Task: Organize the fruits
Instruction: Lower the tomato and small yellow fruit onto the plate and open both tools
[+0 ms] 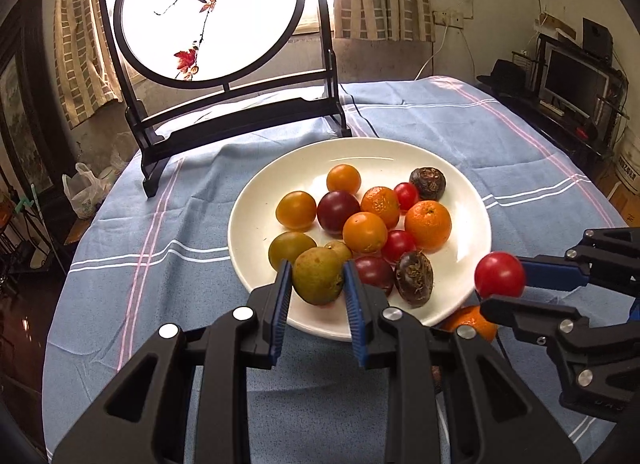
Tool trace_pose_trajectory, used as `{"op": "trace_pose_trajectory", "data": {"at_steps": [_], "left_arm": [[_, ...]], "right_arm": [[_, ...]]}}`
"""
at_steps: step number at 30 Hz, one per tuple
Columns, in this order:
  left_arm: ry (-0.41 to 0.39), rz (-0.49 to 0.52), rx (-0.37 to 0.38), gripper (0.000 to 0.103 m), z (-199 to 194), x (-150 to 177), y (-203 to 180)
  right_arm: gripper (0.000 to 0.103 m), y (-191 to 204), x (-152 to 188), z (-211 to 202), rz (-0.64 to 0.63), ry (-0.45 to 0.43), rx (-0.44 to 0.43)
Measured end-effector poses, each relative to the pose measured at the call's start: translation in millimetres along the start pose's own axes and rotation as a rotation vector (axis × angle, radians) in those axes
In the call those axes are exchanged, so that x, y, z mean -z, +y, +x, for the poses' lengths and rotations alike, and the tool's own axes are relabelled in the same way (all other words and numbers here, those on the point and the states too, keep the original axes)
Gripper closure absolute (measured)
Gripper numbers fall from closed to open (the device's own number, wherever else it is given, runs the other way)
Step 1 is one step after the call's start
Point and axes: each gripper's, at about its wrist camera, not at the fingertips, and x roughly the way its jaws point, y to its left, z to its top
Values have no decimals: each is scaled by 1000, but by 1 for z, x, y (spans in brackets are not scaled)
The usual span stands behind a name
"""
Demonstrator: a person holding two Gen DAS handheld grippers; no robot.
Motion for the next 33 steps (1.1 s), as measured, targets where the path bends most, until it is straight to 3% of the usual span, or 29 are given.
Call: {"op": "trace_pose_trajectory", "data": {"at_steps": [15, 20, 24, 33], "left_arm": [[10, -3, -13, 78, 22, -10, 4], [8, 4, -36, 78, 28, -21, 5], [-4, -48, -28, 78, 33, -35, 11], [4, -41, -40, 78, 44, -39, 10]], "right_arm": [[76, -13, -22, 24, 25, -10, 12], [75, -18, -34, 23, 31, -42, 53], [75, -27, -46, 27, 59, -80, 102], [75, -35, -55, 48, 78, -43, 102]]}}
